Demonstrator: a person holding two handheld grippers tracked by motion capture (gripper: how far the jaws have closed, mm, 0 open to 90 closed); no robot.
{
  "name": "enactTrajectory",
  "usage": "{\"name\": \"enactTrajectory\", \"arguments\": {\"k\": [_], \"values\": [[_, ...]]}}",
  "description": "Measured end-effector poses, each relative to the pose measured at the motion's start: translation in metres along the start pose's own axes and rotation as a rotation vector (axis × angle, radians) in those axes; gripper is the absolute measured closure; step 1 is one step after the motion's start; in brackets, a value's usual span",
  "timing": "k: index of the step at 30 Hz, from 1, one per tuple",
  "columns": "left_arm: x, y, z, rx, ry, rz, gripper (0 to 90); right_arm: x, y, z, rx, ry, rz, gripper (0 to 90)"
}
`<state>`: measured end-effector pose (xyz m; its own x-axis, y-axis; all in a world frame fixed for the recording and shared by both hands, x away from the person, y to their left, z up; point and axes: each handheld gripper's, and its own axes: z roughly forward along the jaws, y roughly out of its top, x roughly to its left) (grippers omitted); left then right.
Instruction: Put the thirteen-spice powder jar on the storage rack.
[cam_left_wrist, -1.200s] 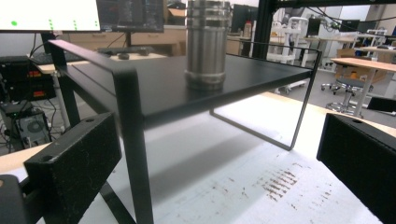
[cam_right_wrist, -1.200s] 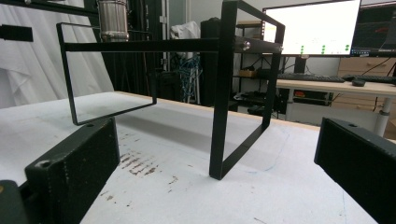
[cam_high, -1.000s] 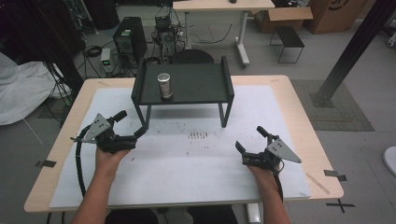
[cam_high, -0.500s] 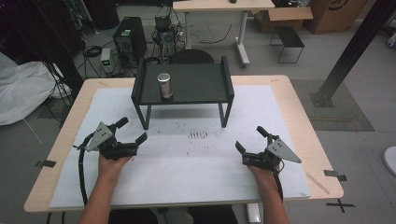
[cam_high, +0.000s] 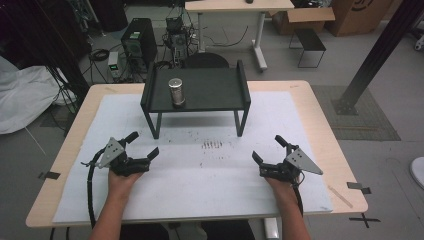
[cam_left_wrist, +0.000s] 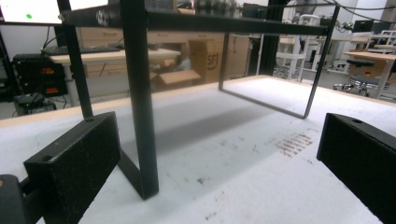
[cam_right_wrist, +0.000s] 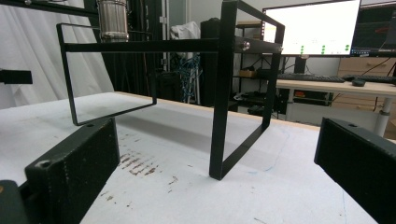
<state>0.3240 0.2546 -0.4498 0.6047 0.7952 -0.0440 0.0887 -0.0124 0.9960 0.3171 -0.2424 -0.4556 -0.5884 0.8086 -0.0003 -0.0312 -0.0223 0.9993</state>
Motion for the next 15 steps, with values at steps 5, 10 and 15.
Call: {"name": "enactTrajectory", "arguments": {"k": [5, 10, 15], "values": [[-0.0051, -0.0025, -0.0030, -0.031, 0.026, 0.043, 0.2, 0.0000, 0.0000, 0.0001, 0.002, 0.000, 0.001, 0.0], [-0.0084, -0.0045, -0.0067, -0.070, 0.060, 0.066, 0.2, 0.0000, 0.0000, 0.0001, 0.002, 0.000, 0.001, 0.0], [-0.0076, -0.0044, -0.0065, -0.066, 0.071, 0.053, 0.2, 0.0001, -0.0001, -0.0001, 0.001, 0.000, 0.000, 0.0]]}}
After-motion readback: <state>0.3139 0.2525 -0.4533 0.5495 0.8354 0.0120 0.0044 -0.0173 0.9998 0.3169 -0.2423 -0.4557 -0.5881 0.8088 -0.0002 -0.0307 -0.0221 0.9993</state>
